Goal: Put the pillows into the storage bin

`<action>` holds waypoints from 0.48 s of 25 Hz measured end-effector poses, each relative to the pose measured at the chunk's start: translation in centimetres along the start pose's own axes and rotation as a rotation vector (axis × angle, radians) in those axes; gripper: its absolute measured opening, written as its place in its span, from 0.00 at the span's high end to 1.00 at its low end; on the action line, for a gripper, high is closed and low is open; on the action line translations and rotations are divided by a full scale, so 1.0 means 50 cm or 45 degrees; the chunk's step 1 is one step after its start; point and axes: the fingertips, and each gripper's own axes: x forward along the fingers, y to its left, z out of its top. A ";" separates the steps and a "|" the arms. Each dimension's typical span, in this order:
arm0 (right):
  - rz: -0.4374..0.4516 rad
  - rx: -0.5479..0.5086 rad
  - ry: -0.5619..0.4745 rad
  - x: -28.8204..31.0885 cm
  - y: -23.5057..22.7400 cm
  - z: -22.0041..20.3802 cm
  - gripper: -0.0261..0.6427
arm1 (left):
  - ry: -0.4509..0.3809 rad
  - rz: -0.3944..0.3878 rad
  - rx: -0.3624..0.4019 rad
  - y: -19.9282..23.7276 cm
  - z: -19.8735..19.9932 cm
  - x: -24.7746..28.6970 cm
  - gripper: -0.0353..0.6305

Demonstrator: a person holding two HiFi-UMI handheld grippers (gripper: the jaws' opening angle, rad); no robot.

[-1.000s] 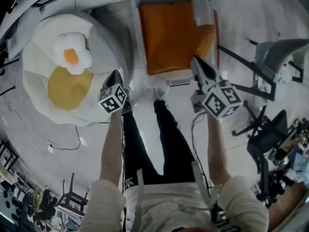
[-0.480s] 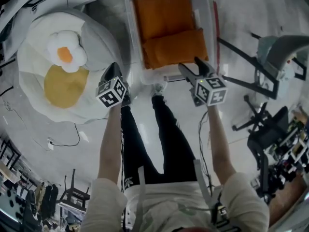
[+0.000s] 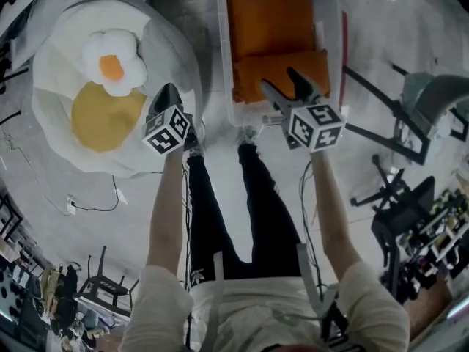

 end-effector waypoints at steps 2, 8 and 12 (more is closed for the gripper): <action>0.056 -0.041 -0.003 0.044 0.055 0.019 0.52 | -0.033 0.033 -0.040 0.047 0.012 -0.004 0.94; 0.281 -0.049 0.031 0.192 0.258 0.033 0.52 | -0.009 -0.059 -0.195 0.164 0.003 0.011 0.71; 0.373 -0.121 0.104 0.323 0.375 0.005 0.52 | -0.011 -0.159 -0.583 0.262 -0.029 0.058 0.65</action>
